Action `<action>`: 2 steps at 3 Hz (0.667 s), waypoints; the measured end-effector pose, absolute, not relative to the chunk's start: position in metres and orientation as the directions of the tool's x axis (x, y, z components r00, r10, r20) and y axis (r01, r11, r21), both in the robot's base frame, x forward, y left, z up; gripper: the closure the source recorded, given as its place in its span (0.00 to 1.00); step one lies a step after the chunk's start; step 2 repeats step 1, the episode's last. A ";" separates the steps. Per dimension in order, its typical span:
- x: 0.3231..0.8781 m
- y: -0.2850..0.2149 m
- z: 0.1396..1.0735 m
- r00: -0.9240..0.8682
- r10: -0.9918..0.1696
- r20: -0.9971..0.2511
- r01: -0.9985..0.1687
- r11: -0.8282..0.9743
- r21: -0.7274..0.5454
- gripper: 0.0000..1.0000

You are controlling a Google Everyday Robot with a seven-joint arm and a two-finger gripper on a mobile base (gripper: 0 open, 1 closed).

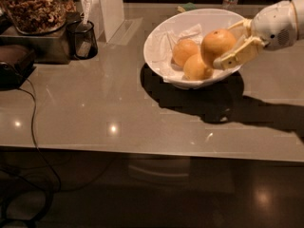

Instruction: Pick orange from white bowl

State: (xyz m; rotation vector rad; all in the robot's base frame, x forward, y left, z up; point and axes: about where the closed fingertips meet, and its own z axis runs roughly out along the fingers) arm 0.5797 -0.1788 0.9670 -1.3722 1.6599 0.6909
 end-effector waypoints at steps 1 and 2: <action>0.579 -0.175 0.961 -0.042 -0.493 -0.869 -0.967 0.238 -0.088 1.00; 0.579 -0.175 0.961 -0.042 -0.493 -0.869 -0.967 0.238 -0.088 1.00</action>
Offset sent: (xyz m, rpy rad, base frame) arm 0.0000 0.0000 0.0000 0.0000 0.0000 0.0000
